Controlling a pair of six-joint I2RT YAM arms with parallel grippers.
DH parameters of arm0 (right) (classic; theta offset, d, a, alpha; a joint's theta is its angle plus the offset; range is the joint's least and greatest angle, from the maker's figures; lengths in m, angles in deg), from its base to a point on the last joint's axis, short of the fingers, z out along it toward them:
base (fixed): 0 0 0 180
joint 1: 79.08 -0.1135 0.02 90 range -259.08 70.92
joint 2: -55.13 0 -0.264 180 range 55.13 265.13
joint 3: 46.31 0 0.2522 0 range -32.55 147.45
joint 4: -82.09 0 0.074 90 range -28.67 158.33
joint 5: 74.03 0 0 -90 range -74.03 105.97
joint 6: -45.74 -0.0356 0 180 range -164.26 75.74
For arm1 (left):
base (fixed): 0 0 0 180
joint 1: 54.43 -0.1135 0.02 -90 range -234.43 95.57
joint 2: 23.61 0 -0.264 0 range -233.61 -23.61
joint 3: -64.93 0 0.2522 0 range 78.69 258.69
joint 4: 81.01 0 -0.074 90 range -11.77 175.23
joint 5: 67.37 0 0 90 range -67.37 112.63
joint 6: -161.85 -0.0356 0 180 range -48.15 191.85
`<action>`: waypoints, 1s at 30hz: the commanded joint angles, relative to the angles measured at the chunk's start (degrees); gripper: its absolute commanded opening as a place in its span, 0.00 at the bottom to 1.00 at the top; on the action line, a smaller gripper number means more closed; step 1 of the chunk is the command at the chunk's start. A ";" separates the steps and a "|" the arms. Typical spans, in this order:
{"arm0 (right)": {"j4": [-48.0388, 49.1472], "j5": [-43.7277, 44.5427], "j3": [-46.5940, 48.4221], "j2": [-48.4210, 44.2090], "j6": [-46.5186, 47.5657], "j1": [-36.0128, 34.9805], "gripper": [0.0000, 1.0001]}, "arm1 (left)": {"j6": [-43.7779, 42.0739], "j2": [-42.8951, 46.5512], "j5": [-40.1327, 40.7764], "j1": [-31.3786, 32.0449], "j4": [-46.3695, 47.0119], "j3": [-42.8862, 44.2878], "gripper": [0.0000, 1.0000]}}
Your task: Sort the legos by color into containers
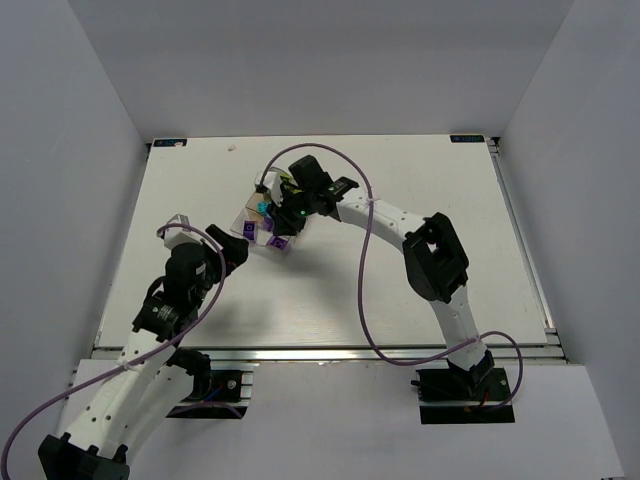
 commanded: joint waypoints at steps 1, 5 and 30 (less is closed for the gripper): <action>2.11 2.78 3.36 0.91 0.41 -0.65 0.21 | 0.41 0.21 0.84 -0.23 -0.97 0.60 0.98; 2.03 3.31 2.84 1.35 0.85 -0.82 0.52 | 0.06 -0.75 0.66 -0.23 -0.62 0.95 0.98; 13.53 4.64 -27.91 -37.92 -18.65 19.90 0.89 | -3.10 -1.81 -4.26 -0.23 5.44 1.75 0.98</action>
